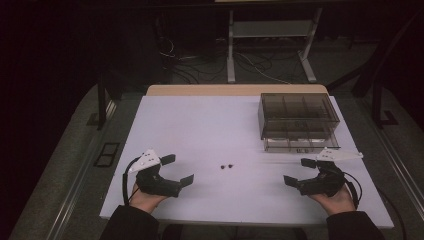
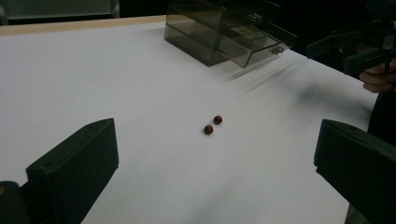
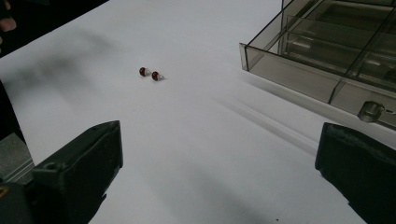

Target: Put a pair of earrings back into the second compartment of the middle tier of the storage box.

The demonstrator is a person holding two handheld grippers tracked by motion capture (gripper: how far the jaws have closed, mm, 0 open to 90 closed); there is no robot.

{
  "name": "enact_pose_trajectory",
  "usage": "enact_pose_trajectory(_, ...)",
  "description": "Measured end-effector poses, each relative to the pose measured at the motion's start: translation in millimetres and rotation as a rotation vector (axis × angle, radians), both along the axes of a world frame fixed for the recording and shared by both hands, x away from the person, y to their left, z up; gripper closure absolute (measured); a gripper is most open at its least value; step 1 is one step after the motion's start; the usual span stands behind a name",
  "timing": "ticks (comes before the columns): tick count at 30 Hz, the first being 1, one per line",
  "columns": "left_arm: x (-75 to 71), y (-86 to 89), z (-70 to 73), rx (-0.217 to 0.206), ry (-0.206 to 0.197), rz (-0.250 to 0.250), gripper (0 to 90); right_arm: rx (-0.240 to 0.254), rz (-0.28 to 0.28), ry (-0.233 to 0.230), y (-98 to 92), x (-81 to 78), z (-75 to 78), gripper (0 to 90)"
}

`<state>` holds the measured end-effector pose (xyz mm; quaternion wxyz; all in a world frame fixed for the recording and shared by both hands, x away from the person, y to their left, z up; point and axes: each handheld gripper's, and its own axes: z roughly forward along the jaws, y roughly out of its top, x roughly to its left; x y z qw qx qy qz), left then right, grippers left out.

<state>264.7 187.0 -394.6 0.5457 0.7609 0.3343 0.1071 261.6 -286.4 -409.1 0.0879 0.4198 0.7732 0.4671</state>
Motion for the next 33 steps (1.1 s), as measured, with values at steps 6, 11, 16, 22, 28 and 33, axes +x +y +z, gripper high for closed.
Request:
enact_pose_trajectory(6, 4.6, -0.6, 12.5, 0.023, -0.007, -0.013, 0.0, 0.000, 0.001, 0.003, -0.3, 0.6, -0.3, 0.3)
enact_pose_trajectory(11, 10.8, -4.4, 22.4, 0.038, -0.015, -0.030, 0.0, -0.004, -0.001, 0.003, 0.3, 0.8, -0.7, 0.4)
enact_pose_trajectory(16, 18.2, -12.4, 27.4, 0.065, -0.008, -0.063, 0.0, -0.012, 0.004, 0.004, 1.0, 0.5, -1.0, 0.3)
enact_pose_trajectory(22, 31.2, -26.6, 31.4, 0.099, 0.016, -0.102, 0.0, -0.016, 0.007, 0.002, 1.0, 0.9, -1.2, 0.3)
enact_pose_trajectory(28, 39.2, -40.0, 33.6, 0.136, 0.027, -0.142, 0.0, -0.021, 0.011, 0.001, 1.5, 0.8, -1.6, 0.3)
enact_pose_trajectory(33, 45.8, -50.9, 33.6, 0.146, 0.031, -0.156, 0.0, -0.023, 0.013, 0.003, 1.9, 0.7, -1.6, 0.3)
